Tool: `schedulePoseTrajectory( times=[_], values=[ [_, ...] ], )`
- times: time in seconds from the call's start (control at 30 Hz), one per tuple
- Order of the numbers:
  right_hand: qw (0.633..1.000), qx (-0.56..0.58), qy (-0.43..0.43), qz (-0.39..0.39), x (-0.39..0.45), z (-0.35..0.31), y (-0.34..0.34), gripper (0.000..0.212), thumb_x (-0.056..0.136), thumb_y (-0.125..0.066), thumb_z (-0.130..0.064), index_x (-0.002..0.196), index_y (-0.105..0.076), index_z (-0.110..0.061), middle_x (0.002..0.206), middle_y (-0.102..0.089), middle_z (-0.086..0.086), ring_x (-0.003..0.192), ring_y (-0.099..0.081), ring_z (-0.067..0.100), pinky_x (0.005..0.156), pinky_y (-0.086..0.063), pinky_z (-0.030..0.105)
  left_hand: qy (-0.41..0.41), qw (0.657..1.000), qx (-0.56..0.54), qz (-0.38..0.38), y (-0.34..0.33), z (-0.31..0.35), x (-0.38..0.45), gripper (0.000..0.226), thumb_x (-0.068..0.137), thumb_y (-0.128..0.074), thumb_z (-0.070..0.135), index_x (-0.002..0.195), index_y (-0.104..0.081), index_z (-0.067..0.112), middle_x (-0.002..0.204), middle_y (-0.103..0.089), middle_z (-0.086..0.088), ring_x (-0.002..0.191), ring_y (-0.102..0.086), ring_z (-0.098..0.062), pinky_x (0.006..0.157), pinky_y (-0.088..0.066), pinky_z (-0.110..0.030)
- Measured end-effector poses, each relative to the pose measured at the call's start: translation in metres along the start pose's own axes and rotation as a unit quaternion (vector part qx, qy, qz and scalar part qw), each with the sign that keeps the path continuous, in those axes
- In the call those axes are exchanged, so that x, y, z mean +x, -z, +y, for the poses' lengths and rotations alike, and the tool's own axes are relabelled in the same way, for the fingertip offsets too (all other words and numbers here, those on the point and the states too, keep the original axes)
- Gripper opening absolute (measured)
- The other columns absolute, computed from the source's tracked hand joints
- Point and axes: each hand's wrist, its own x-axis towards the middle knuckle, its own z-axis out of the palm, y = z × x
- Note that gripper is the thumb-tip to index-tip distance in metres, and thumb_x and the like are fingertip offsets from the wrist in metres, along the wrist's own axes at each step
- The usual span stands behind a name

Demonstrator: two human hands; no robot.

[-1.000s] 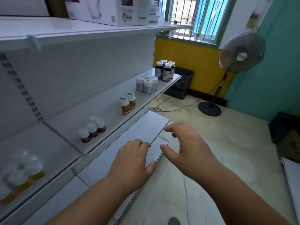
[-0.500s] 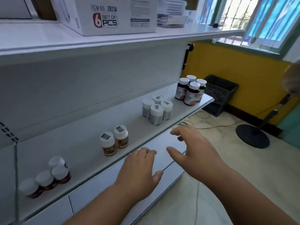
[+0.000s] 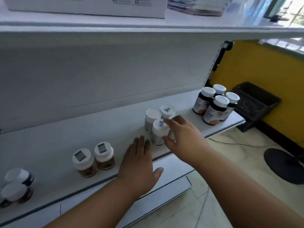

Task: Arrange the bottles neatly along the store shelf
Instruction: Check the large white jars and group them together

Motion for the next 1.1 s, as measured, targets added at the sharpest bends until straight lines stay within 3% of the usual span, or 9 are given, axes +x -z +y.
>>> schedulePoseTrajectory(
  times=[0.23,0.37,0.43,0.53,0.63,0.8,0.9,1.0,1.1],
  values=[
    [0.989,-0.012,0.147,0.016,0.015,0.036,-0.015,0.032,0.087,-0.059,-0.035,0.115,-0.055,-0.018,0.133,-0.045,0.002,0.103,-0.055,0.030,0.066,-0.052,0.039,0.109,0.993,0.030,-0.035,-0.024,0.025,0.008,0.112,0.073,0.002,0.085,0.154,0.015,0.009,0.159,0.027,-0.015,0.146,0.029,-0.029,0.119,0.016,-0.046],
    [0.977,0.003,0.211,0.001,0.024,0.043,-0.011,0.031,0.089,-0.059,-0.037,0.112,-0.050,-0.018,0.131,-0.050,-0.003,0.096,-0.059,0.027,0.062,-0.051,0.036,0.124,0.989,0.056,-0.054,-0.029,0.024,0.010,0.111,0.078,-0.017,0.085,0.154,0.017,0.011,0.158,0.030,-0.012,0.144,0.033,-0.025,0.120,0.015,-0.045],
    [0.976,0.088,0.197,0.014,0.023,0.046,-0.005,0.032,0.086,-0.064,-0.039,0.110,-0.052,-0.021,0.120,-0.052,-0.006,0.086,-0.058,0.022,0.062,-0.046,0.031,0.126,0.989,0.057,-0.055,-0.031,0.022,0.010,0.112,0.080,-0.023,0.085,0.154,0.017,0.012,0.159,0.029,-0.010,0.145,0.033,-0.023,0.121,0.012,-0.045],
    [0.954,0.274,0.120,0.030,0.021,0.052,0.008,0.042,0.080,-0.072,-0.037,0.116,-0.054,-0.026,0.115,-0.053,-0.013,0.093,-0.055,0.008,0.074,-0.042,0.023,0.121,0.989,0.060,-0.060,-0.031,0.020,0.011,0.115,0.079,-0.030,0.086,0.154,0.019,0.014,0.160,0.028,-0.008,0.145,0.032,-0.022,0.121,0.011,-0.045],
    [0.867,0.495,0.018,-0.048,0.026,0.055,0.015,0.055,0.075,-0.079,-0.031,0.125,-0.055,-0.025,0.111,-0.062,-0.008,0.098,-0.063,0.009,0.081,-0.053,0.029,0.117,0.989,0.063,-0.061,-0.030,0.019,0.013,0.115,0.078,-0.031,0.086,0.153,0.023,0.017,0.160,0.028,-0.008,0.146,0.029,-0.023,0.121,0.011,-0.045],
    [0.566,0.799,-0.067,-0.195,0.032,0.050,0.019,0.067,0.061,-0.090,-0.022,0.116,-0.059,0.003,0.119,-0.058,0.023,0.102,-0.061,0.029,0.086,-0.054,0.036,0.109,0.990,0.064,-0.063,-0.029,0.017,0.013,0.114,0.079,-0.028,0.087,0.152,0.025,0.017,0.158,0.033,-0.007,0.144,0.033,-0.021,0.119,0.016,-0.043],
    [0.423,0.875,-0.106,-0.211,0.027,0.042,0.019,0.081,0.056,-0.093,-0.026,0.124,-0.055,0.000,0.136,-0.052,0.025,0.121,-0.056,0.032,0.102,-0.046,0.045,0.109,0.990,0.064,-0.061,-0.031,0.015,0.013,0.115,0.078,-0.027,0.088,0.152,0.025,0.016,0.158,0.033,-0.007,0.143,0.035,-0.022,0.120,0.014,-0.044],
    [0.389,0.878,-0.101,-0.259,0.011,0.030,0.022,0.061,0.067,-0.083,-0.039,0.111,-0.065,-0.002,0.121,-0.061,0.023,0.112,-0.061,0.037,0.093,-0.051,0.050,0.115,0.990,0.053,-0.063,-0.033,0.015,0.012,0.116,0.076,-0.027,0.089,0.151,0.026,0.018,0.159,0.033,-0.006,0.144,0.034,-0.022,0.120,0.013,-0.044],
    [0.447,0.845,-0.119,-0.267,-0.002,0.022,0.025,0.065,0.074,-0.060,-0.060,0.107,-0.063,-0.004,0.098,-0.067,0.020,0.081,-0.069,0.033,0.073,-0.059,0.045,0.106,0.991,0.037,-0.071,-0.035,0.012,0.013,0.116,0.076,-0.029,0.090,0.153,0.023,0.021,0.160,0.029,-0.004,0.145,0.032,-0.021,0.121,0.013,-0.044]
  ],
)
